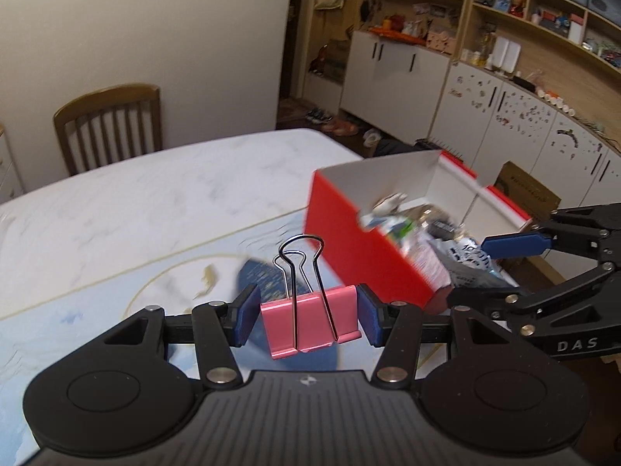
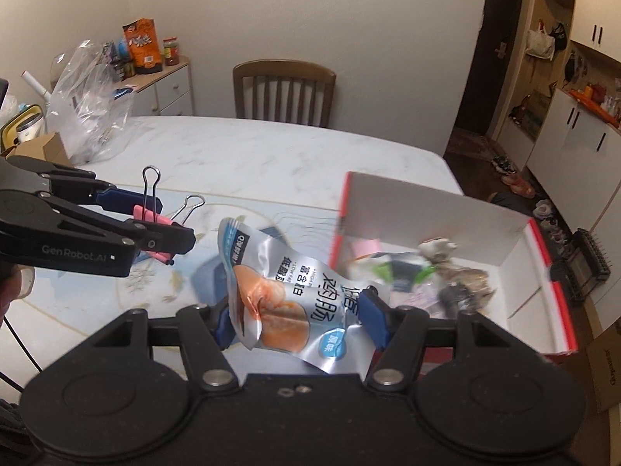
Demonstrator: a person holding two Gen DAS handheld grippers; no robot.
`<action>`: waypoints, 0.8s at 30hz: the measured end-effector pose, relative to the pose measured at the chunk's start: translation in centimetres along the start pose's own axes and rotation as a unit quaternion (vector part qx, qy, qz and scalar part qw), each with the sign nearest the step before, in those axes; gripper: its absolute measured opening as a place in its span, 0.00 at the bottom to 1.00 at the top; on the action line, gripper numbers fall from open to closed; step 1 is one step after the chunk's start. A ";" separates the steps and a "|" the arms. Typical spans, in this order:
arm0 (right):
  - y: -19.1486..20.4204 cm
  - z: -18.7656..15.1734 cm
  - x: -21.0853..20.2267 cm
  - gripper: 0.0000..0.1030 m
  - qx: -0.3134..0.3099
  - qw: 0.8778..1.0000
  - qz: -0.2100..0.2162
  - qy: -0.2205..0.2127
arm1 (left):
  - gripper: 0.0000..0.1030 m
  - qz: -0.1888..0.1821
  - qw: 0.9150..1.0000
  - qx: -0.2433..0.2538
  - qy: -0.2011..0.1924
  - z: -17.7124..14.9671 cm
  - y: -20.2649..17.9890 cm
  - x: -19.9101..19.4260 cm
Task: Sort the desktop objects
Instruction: 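Carry the pink clip with the left gripper while the right carries the silver packet into the shoebox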
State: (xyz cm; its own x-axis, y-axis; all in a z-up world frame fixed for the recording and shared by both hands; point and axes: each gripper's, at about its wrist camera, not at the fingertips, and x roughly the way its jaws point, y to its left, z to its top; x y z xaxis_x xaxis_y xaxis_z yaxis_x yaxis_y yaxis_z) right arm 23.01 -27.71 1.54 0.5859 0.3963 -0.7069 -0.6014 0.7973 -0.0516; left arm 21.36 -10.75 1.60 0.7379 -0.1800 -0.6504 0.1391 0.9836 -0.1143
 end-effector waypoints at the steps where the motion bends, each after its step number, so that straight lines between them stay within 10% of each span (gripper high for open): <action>1: -0.6 -0.1 -0.1 0.61 -0.001 1.000 -0.003 -0.001 | 0.51 -0.002 1.000 0.002 -0.002 0.4 -0.6 0.3; 24: -14.3 -1.1 2.6 0.61 -0.009 0.998 -0.066 0.003 | 0.51 -0.030 0.997 0.070 0.013 6.4 -11.1 10.8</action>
State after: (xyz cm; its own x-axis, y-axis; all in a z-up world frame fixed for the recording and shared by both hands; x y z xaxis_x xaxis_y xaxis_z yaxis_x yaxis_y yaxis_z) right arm 32.58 -38.60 -0.38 0.6576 0.2861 -0.6969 -0.5286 0.8344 -0.1562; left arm 31.98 -23.62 0.60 0.7081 -0.2358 -0.6656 0.2742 0.9604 -0.0486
